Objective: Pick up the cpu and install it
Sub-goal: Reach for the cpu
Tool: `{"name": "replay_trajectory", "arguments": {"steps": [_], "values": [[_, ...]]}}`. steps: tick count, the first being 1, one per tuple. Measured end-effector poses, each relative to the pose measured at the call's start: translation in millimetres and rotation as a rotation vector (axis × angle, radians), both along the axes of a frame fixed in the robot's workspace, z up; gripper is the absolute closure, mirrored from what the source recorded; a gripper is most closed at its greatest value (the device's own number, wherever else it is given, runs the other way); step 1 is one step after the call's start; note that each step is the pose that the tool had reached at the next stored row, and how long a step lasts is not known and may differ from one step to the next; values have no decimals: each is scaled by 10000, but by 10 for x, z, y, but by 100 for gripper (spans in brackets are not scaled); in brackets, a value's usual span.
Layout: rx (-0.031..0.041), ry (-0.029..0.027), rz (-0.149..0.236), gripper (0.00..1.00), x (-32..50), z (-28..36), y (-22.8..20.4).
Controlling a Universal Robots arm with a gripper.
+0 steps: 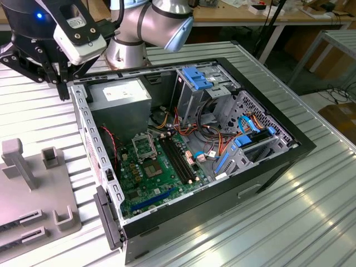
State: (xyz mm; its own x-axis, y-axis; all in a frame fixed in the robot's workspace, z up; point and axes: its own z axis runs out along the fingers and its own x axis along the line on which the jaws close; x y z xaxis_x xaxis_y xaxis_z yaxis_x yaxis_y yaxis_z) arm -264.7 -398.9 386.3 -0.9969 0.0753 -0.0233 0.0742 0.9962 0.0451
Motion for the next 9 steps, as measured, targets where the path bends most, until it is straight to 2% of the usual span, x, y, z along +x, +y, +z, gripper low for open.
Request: {"name": "replay_trajectory", "arguments": {"steps": [9], "values": [[0,1,0,89,-67,-4,0]]}}
